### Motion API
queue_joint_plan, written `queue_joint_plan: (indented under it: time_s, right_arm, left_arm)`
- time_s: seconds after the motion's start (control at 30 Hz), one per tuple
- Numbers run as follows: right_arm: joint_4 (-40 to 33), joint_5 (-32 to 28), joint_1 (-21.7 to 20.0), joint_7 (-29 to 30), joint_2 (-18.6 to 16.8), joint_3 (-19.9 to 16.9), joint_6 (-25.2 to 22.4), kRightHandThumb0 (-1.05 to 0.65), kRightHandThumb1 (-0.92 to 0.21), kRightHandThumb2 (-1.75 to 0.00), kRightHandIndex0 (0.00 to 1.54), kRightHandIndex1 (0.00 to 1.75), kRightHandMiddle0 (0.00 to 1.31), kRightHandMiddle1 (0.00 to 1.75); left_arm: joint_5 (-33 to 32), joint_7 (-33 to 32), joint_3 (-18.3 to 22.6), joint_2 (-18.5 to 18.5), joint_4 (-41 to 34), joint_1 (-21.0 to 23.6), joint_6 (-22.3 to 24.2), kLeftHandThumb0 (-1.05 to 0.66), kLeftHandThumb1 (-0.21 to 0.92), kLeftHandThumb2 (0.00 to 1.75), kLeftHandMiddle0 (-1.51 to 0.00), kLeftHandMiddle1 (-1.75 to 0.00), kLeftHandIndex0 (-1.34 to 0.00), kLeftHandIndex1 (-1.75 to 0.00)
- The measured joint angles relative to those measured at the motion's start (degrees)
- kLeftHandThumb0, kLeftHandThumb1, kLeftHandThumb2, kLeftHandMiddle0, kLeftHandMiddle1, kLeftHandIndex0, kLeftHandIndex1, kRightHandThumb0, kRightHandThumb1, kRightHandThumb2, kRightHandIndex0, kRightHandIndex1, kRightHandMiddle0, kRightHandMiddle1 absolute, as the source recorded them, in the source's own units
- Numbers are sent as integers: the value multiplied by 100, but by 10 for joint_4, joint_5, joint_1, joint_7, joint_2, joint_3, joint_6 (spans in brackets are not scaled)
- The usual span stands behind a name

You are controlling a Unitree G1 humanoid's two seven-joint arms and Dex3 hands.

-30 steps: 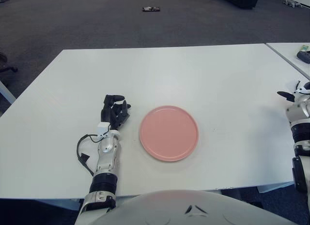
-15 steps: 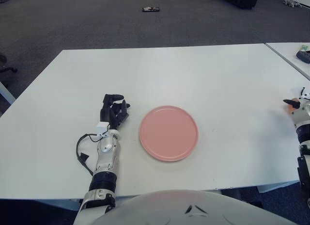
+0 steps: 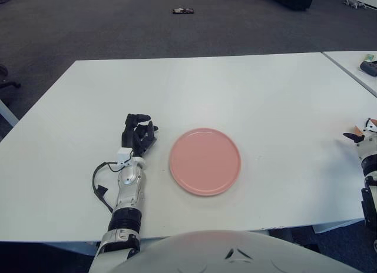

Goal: Put the apple into the plate.

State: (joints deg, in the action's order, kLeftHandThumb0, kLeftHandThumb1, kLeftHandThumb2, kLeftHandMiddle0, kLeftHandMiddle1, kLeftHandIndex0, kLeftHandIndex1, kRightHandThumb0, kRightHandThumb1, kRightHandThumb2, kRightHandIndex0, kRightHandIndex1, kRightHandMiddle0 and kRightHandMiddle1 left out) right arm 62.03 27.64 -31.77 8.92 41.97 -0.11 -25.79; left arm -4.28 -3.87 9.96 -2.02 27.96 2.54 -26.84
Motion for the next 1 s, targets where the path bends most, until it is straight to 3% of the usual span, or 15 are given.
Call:
queue_joint_plan:
  time_s: [0.27, 0.47, 1.0]
  right_arm:
    - [96, -24, -14, 34, 11, -2, 133, -104, -92, -18, 0, 0, 0, 0]
    - [125, -34, -9, 53, 15, 1, 192, -101, -92, -20, 0, 0, 0, 0]
    - [136, -41, -15, 55, 15, 18, 207, -93, -89, -21, 0, 0, 0, 0]
  left_arm:
    - [0, 0, 0, -2, -8, -1, 2, -37, 74, 78, -59, -147, -30, -175]
    - [0, -1, 1, -3, -15, -6, 7, -37, 73, 79, -59, -147, -31, -175]
    - [2, -5, 1, -4, -39, -20, 27, -38, 73, 80, -57, -148, -31, -175]
